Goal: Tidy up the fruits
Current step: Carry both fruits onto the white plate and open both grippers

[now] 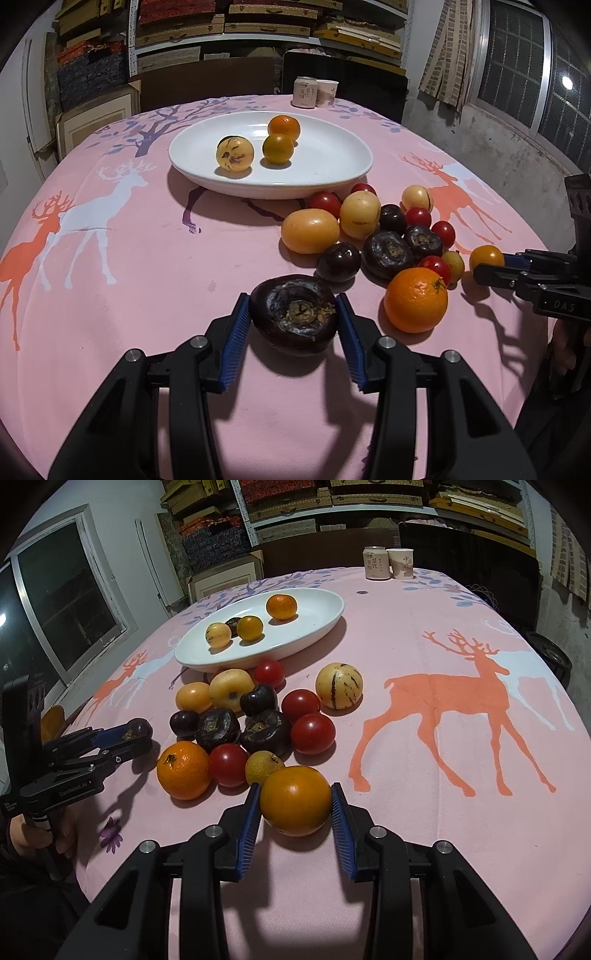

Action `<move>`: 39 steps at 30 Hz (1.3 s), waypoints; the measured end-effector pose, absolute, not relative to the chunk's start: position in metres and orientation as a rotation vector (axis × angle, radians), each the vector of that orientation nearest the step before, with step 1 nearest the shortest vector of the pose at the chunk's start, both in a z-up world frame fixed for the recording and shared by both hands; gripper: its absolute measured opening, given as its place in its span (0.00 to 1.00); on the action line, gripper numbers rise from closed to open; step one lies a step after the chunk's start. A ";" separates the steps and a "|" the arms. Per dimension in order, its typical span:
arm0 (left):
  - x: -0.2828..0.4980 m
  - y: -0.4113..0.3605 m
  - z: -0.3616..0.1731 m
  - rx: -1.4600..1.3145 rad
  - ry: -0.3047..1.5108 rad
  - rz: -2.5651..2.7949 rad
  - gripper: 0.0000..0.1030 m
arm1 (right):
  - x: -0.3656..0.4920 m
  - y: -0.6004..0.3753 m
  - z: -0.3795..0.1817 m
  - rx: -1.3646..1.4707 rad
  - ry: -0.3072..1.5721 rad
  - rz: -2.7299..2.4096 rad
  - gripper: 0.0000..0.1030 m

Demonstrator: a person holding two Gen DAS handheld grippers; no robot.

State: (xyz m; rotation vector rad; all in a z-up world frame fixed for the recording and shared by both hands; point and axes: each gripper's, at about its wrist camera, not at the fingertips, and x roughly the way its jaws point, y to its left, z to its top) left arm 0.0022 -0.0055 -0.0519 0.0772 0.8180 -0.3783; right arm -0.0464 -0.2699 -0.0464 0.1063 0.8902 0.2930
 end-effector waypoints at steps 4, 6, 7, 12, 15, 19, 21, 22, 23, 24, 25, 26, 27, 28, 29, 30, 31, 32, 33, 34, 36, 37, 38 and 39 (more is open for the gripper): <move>0.001 -0.004 -0.052 0.073 0.819 -0.374 0.44 | -0.046 -0.273 -0.045 0.116 0.885 0.289 0.36; 0.001 -0.003 -0.052 0.070 0.820 -0.370 0.44 | -0.047 -0.273 -0.044 0.120 0.882 0.292 0.36; 0.001 -0.002 -0.052 0.069 0.821 -0.368 0.44 | -0.047 -0.273 -0.044 0.120 0.879 0.293 0.36; -0.003 0.000 -0.050 0.069 0.813 -0.355 0.44 | -0.047 -0.276 -0.041 0.134 0.868 0.293 0.36; -0.004 0.002 -0.047 0.069 0.802 -0.349 0.44 | -0.045 -0.280 -0.039 0.143 0.861 0.290 0.36; -0.003 0.002 -0.038 0.071 0.783 -0.342 0.44 | -0.044 -0.284 -0.032 0.155 0.844 0.290 0.36; -0.002 0.001 -0.035 0.073 0.775 -0.342 0.44 | -0.045 -0.284 -0.029 0.159 0.836 0.290 0.36; -0.002 0.000 -0.034 0.072 0.773 -0.343 0.44 | -0.045 -0.285 -0.029 0.160 0.834 0.291 0.36; -0.001 0.000 -0.034 0.072 0.774 -0.342 0.44 | -0.045 -0.285 -0.028 0.160 0.834 0.290 0.36; -0.001 0.000 -0.034 0.072 0.775 -0.343 0.44 | -0.044 -0.285 -0.029 0.161 0.835 0.290 0.36; -0.001 -0.001 -0.034 0.071 0.778 -0.343 0.44 | -0.044 -0.285 -0.029 0.162 0.838 0.289 0.36; 0.000 -0.001 -0.034 0.071 0.781 -0.343 0.44 | -0.044 -0.285 -0.028 0.162 0.839 0.290 0.36; 0.000 -0.001 -0.035 0.071 0.782 -0.342 0.44 | -0.044 -0.285 -0.028 0.162 0.841 0.290 0.36; 0.000 -0.001 -0.034 0.070 0.782 -0.340 0.44 | -0.044 -0.285 -0.027 0.162 0.841 0.289 0.36; 0.001 0.000 -0.035 0.069 0.781 -0.339 0.44 | -0.044 -0.286 -0.026 0.160 0.840 0.290 0.36; 0.001 0.000 -0.034 0.069 0.780 -0.338 0.44 | -0.044 -0.285 -0.028 0.161 0.839 0.291 0.36; 0.002 0.000 -0.034 0.068 0.779 -0.337 0.44 | -0.043 -0.286 -0.026 0.160 0.837 0.291 0.36; 0.003 0.000 -0.034 0.066 0.778 -0.336 0.44 | -0.042 -0.286 -0.025 0.159 0.834 0.291 0.36; 0.004 0.000 -0.033 0.066 0.777 -0.336 0.44 | -0.041 -0.286 -0.023 0.159 0.830 0.291 0.36; 0.005 0.000 -0.031 0.067 0.775 -0.337 0.44 | -0.038 -0.287 -0.020 0.156 0.826 0.290 0.36; 0.010 -0.002 -0.027 0.069 0.767 -0.342 0.44 | -0.033 -0.286 -0.012 0.145 0.814 0.289 0.36; 0.014 -0.003 -0.021 0.071 0.760 -0.347 0.44 | -0.029 -0.285 -0.006 0.138 0.804 0.290 0.36; 0.019 -0.005 -0.014 0.075 0.748 -0.352 0.44 | -0.024 -0.285 0.003 0.130 0.789 0.292 0.36; 0.024 -0.007 -0.007 0.080 0.733 -0.358 0.44 | -0.018 -0.284 0.012 0.126 0.775 0.296 0.36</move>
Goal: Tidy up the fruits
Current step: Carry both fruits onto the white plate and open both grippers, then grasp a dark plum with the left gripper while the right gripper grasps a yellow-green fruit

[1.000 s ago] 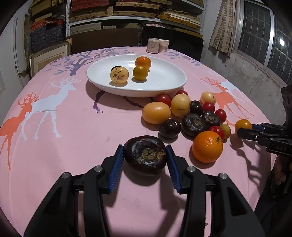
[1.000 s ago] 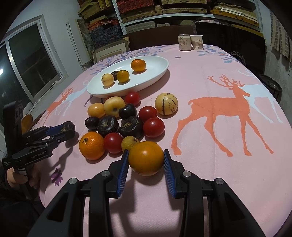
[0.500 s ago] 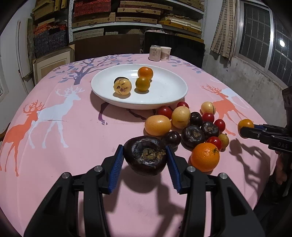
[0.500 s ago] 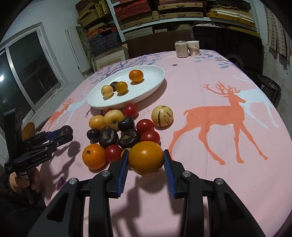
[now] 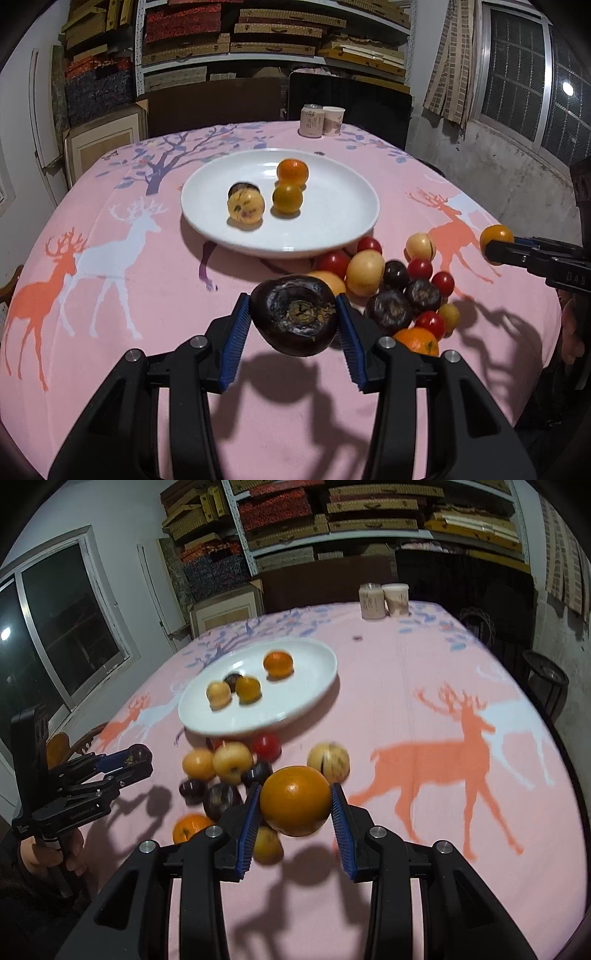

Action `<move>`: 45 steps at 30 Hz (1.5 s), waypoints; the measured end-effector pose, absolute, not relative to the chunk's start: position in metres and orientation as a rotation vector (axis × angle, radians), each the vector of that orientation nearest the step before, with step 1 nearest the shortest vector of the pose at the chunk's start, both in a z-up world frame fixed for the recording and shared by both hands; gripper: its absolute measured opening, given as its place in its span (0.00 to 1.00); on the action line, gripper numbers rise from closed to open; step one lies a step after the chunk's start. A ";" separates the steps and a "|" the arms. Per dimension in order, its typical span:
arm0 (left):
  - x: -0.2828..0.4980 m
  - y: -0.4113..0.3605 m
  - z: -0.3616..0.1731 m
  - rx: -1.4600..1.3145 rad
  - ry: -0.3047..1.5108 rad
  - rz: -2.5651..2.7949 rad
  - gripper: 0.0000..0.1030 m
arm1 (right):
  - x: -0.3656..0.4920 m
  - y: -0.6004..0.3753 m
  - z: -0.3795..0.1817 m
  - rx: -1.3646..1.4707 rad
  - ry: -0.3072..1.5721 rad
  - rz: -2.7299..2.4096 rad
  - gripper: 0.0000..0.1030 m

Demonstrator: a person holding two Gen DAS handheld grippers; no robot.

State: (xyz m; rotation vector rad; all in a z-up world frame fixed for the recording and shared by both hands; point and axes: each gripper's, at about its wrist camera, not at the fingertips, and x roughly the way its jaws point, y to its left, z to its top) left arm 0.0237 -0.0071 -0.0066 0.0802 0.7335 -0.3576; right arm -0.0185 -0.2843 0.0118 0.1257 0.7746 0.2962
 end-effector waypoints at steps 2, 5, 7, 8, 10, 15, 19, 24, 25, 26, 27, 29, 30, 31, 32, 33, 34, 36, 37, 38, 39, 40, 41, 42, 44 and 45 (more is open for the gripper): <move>0.038 -0.014 0.010 0.088 0.699 -0.365 0.44 | -0.003 -0.283 0.031 0.126 0.750 0.309 0.36; 0.062 -0.027 0.022 0.100 0.687 -0.382 0.44 | 0.027 -0.278 0.050 0.135 0.736 0.323 0.36; 0.083 -0.036 0.017 0.108 0.703 -0.381 0.44 | 0.052 -0.271 0.055 0.134 0.750 0.336 0.36; 0.093 -0.038 0.013 0.101 0.720 -0.381 0.44 | 0.064 -0.267 0.053 0.133 0.762 0.339 0.36; 0.117 -0.043 -0.001 0.080 0.773 -0.382 0.44 | 0.093 -0.258 0.045 0.123 0.802 0.341 0.36; 0.154 -0.049 -0.034 0.082 0.857 -0.351 0.44 | 0.150 -0.233 0.009 0.081 0.886 0.325 0.37; 0.166 -0.048 -0.044 0.087 0.875 -0.343 0.44 | 0.178 -0.213 -0.014 0.048 0.913 0.322 0.37; 0.158 -0.048 -0.038 0.122 0.817 -0.322 0.56 | 0.182 -0.202 -0.017 0.006 0.873 0.325 0.52; 0.153 -0.047 -0.035 0.129 0.802 -0.319 0.58 | 0.176 -0.203 -0.013 0.008 0.850 0.329 0.54; 0.147 -0.045 -0.031 0.127 0.791 -0.323 0.60 | 0.171 -0.205 -0.009 0.010 0.838 0.331 0.55; 0.141 -0.043 -0.027 0.120 0.784 -0.333 0.62 | 0.163 -0.209 -0.004 0.013 0.824 0.333 0.55; 0.124 -0.037 -0.023 0.111 0.780 -0.356 0.64 | 0.142 -0.218 0.005 0.034 0.801 0.350 0.55; 0.114 -0.035 -0.022 0.111 0.783 -0.368 0.64 | 0.132 -0.222 0.007 0.044 0.791 0.355 0.55; 0.101 -0.033 -0.021 0.112 0.789 -0.383 0.64 | 0.116 -0.228 0.008 0.059 0.780 0.356 0.56; 0.091 -0.031 -0.022 0.117 0.793 -0.395 0.65 | 0.103 -0.235 0.007 0.076 0.771 0.354 0.57; 0.079 -0.030 -0.024 0.129 0.799 -0.407 0.65 | 0.092 -0.241 0.003 0.096 0.768 0.349 0.57; 0.068 -0.030 -0.028 0.143 0.807 -0.416 0.65 | 0.080 -0.248 -0.002 0.124 0.772 0.340 0.57; 0.051 -0.030 -0.036 0.160 0.833 -0.431 0.65 | 0.063 -0.260 -0.013 0.165 0.784 0.320 0.57; 0.045 -0.031 -0.040 0.163 0.841 -0.437 0.65 | 0.053 -0.266 -0.019 0.190 0.791 0.308 0.57; 0.039 -0.031 -0.043 0.169 0.842 -0.437 0.65 | 0.047 -0.270 -0.023 0.208 0.797 0.298 0.57; 0.036 -0.034 -0.047 0.183 0.845 -0.429 0.65 | 0.041 -0.273 -0.027 0.227 0.803 0.287 0.57; 0.035 -0.036 -0.050 0.191 0.850 -0.425 0.65 | 0.035 -0.275 -0.029 0.243 0.805 0.279 0.57; 0.034 -0.037 -0.053 0.189 0.857 -0.425 0.62 | 0.030 -0.276 -0.030 0.249 0.805 0.277 0.57; 0.034 -0.040 -0.054 0.184 0.863 -0.430 0.56 | 0.024 -0.276 -0.030 0.249 0.805 0.274 0.57; 0.035 -0.045 -0.057 0.192 0.873 -0.441 0.47 | 0.013 -0.274 -0.028 0.233 0.800 0.263 0.57; 0.035 -0.047 -0.058 0.188 0.879 -0.449 0.42 | 0.010 -0.274 -0.027 0.224 0.795 0.257 0.57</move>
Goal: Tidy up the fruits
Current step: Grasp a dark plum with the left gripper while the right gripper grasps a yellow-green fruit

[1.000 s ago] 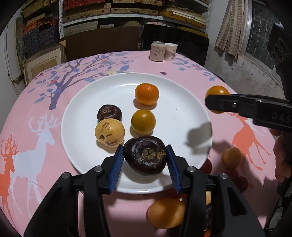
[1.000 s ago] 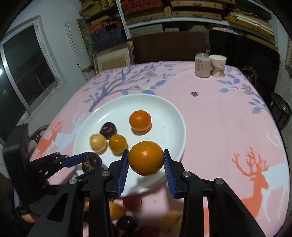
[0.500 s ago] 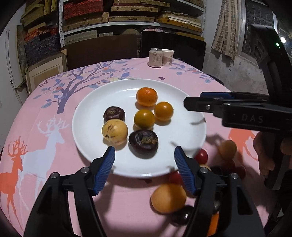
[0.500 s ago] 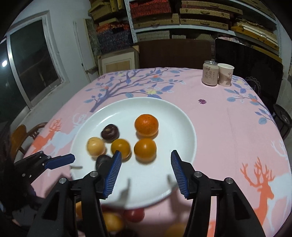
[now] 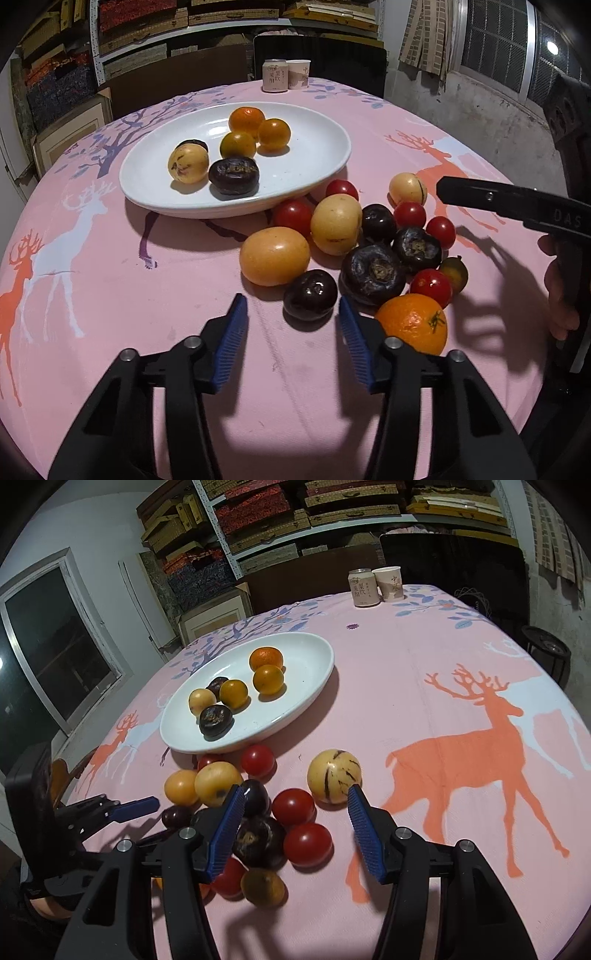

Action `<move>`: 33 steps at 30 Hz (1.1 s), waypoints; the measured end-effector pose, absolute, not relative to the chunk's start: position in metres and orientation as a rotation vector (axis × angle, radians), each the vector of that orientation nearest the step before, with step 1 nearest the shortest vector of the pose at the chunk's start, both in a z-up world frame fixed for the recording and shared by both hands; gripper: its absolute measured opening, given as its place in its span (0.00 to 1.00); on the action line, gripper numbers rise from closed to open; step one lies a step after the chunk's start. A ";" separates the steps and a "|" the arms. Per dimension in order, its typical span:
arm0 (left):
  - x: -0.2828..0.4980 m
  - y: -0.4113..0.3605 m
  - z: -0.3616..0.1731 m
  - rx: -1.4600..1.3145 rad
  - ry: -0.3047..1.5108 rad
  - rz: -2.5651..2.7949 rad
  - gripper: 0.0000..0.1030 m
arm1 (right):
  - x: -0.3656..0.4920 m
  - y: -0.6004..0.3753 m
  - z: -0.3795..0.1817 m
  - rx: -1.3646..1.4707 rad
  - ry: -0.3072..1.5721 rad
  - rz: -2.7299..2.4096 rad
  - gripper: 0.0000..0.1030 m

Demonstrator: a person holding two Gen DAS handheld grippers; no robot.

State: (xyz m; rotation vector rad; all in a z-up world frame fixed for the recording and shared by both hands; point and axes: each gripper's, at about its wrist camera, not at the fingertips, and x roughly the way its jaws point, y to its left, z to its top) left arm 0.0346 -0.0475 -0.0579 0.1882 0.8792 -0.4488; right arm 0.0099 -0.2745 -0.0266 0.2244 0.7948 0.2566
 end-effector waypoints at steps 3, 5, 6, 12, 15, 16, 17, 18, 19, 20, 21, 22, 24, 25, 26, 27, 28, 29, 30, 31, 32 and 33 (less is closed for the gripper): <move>0.038 -0.053 -0.061 0.170 0.904 -0.476 0.32 | 0.001 -0.279 -0.024 0.222 0.781 0.244 0.57; 0.042 -0.055 -0.062 0.159 0.921 -0.485 0.31 | -0.003 -0.282 -0.024 0.226 0.783 0.241 0.57; 0.043 -0.055 -0.063 0.152 0.924 -0.488 0.31 | -0.005 -0.283 -0.025 0.225 0.788 0.240 0.57; 0.033 -0.047 -0.052 0.130 0.848 -0.461 0.29 | -0.021 -0.273 -0.036 0.154 0.850 0.310 0.57; 0.026 -0.038 -0.046 0.115 0.814 -0.441 0.29 | -0.032 -0.260 -0.039 0.065 0.861 0.358 0.56; 0.024 -0.034 -0.046 0.108 0.811 -0.433 0.29 | -0.034 -0.256 -0.041 0.037 0.862 0.359 0.53; 0.024 -0.032 -0.046 0.102 0.813 -0.433 0.29 | -0.033 -0.253 -0.043 0.023 0.867 0.360 0.45; 0.024 -0.030 -0.046 0.098 0.816 -0.431 0.29 | -0.031 -0.252 -0.045 0.021 0.879 0.362 0.38; 0.024 -0.029 -0.046 0.093 0.818 -0.430 0.29 | -0.029 -0.251 -0.047 0.031 0.890 0.368 0.36; 0.024 -0.028 -0.046 0.090 0.822 -0.430 0.29 | -0.028 -0.250 -0.048 0.037 0.892 0.372 0.35; 0.024 -0.028 -0.047 0.088 0.827 -0.430 0.29 | -0.028 -0.249 -0.048 0.036 0.891 0.371 0.35; 0.025 -0.027 -0.047 0.087 0.831 -0.430 0.29 | -0.028 -0.248 -0.050 0.034 0.893 0.374 0.35; 0.026 -0.028 -0.048 0.090 0.837 -0.432 0.29 | -0.026 -0.248 -0.051 0.041 0.899 0.376 0.35; 0.027 -0.029 -0.050 0.094 0.846 -0.434 0.29 | -0.025 -0.248 -0.052 0.042 0.904 0.375 0.35; 0.027 -0.030 -0.052 0.097 0.856 -0.433 0.29 | -0.024 -0.248 -0.053 0.047 0.905 0.379 0.35; 0.028 -0.030 -0.053 0.098 0.866 -0.431 0.29 | -0.023 -0.248 -0.054 0.051 0.906 0.382 0.35; 0.030 -0.031 -0.055 0.099 0.878 -0.432 0.29 | -0.022 -0.248 -0.054 0.054 0.905 0.382 0.35; 0.031 -0.033 -0.056 0.104 0.886 -0.434 0.29 | -0.022 -0.248 -0.054 0.052 0.904 0.381 0.35; 0.032 -0.035 -0.058 0.113 0.896 -0.435 0.29 | -0.022 -0.247 -0.055 0.050 0.901 0.382 0.35; 0.034 -0.037 -0.059 0.123 0.907 -0.434 0.29 | -0.022 -0.247 -0.055 0.053 0.902 0.385 0.34; 0.036 -0.039 -0.061 0.129 0.914 -0.429 0.30 | -0.022 -0.247 -0.056 0.064 0.904 0.392 0.31; 0.038 -0.039 -0.062 0.128 0.924 -0.424 0.31 | -0.022 -0.247 -0.056 0.070 0.905 0.399 0.28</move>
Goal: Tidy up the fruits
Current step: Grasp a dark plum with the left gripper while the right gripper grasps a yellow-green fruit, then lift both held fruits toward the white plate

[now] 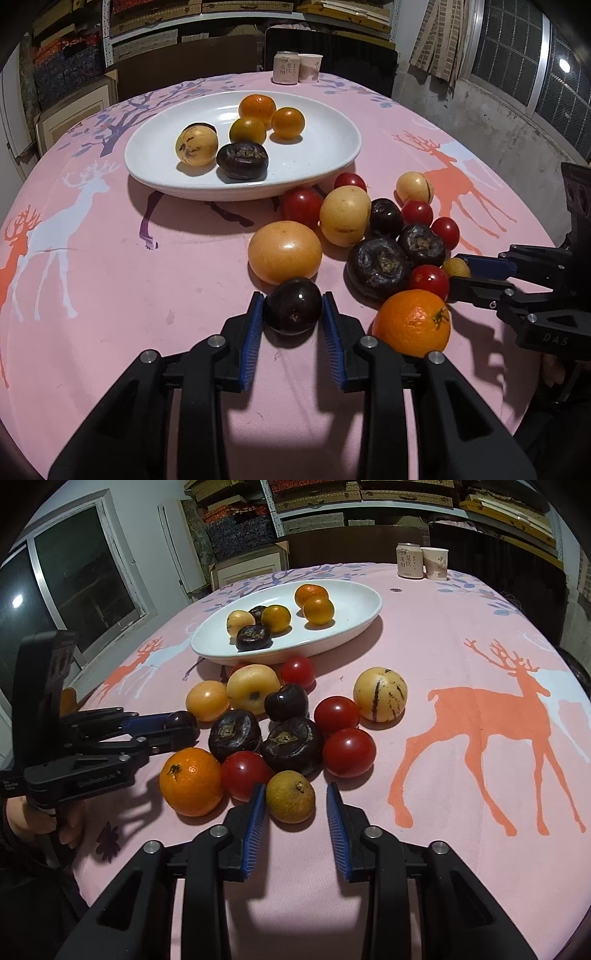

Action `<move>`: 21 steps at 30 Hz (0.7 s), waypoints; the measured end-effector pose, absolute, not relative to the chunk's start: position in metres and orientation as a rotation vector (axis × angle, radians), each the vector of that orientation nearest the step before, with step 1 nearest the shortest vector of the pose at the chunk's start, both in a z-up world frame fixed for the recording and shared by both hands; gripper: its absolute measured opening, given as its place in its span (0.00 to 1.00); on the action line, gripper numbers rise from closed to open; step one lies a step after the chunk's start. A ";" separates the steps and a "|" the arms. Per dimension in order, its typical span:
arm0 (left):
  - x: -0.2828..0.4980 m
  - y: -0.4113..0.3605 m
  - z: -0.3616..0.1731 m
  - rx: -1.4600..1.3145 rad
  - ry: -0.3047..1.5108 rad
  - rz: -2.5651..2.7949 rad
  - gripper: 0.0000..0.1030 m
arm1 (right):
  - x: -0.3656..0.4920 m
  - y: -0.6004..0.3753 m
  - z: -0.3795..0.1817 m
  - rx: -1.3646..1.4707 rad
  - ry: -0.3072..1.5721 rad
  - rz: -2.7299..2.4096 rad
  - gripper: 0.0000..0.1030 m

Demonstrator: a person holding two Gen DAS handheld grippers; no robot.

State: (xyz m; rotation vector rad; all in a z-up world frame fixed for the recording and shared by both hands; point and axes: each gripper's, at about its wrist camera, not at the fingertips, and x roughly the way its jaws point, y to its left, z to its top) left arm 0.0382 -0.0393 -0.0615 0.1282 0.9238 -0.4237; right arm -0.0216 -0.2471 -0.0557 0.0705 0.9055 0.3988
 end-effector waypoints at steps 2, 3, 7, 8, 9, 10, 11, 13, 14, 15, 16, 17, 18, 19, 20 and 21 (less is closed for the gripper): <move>0.041 -0.039 -0.063 0.120 0.929 -0.428 0.36 | -0.024 -0.245 -0.055 0.056 0.906 0.402 0.28; 0.041 -0.040 -0.063 0.126 0.929 -0.429 0.36 | -0.025 -0.244 -0.055 0.048 0.906 0.405 0.27; 0.040 -0.037 -0.063 0.105 0.922 -0.435 0.34 | -0.027 -0.243 -0.055 0.040 0.906 0.414 0.29; 0.040 -0.036 -0.063 0.095 0.922 -0.443 0.30 | -0.026 -0.244 -0.056 0.048 0.904 0.414 0.29; 0.040 -0.036 -0.062 0.093 0.921 -0.443 0.30 | -0.025 -0.244 -0.057 0.055 0.905 0.418 0.29; 0.040 -0.036 -0.062 0.093 0.918 -0.442 0.30 | -0.025 -0.244 -0.058 0.055 0.902 0.420 0.28; 0.039 -0.035 -0.061 0.089 0.915 -0.441 0.30 | -0.025 -0.244 -0.057 0.052 0.897 0.419 0.26; 0.039 -0.033 -0.060 0.072 0.910 -0.443 0.30 | -0.026 -0.246 -0.058 0.071 0.893 0.420 0.26; 0.039 -0.031 -0.059 0.064 0.907 -0.443 0.30 | -0.025 -0.248 -0.058 0.079 0.893 0.420 0.26; 0.039 -0.030 -0.059 0.056 0.903 -0.444 0.30 | -0.026 -0.248 -0.057 0.082 0.893 0.419 0.26; 0.038 -0.029 -0.057 0.051 0.896 -0.443 0.30 | -0.027 -0.249 -0.057 0.086 0.892 0.422 0.26; 0.038 -0.029 -0.057 0.051 0.891 -0.438 0.30 | -0.028 -0.250 -0.055 0.088 0.887 0.424 0.26; 0.037 -0.029 -0.056 0.052 0.887 -0.435 0.30 | -0.030 -0.250 -0.054 0.089 0.880 0.425 0.26; 0.037 -0.029 -0.055 0.054 0.883 -0.431 0.30 | -0.031 -0.250 -0.051 0.090 0.873 0.427 0.26; 0.036 -0.028 -0.055 0.054 0.881 -0.428 0.30 | -0.031 -0.251 -0.050 0.092 0.869 0.429 0.26; 0.036 -0.028 -0.055 0.052 0.880 -0.424 0.30 | -0.032 -0.252 -0.048 0.095 0.865 0.429 0.26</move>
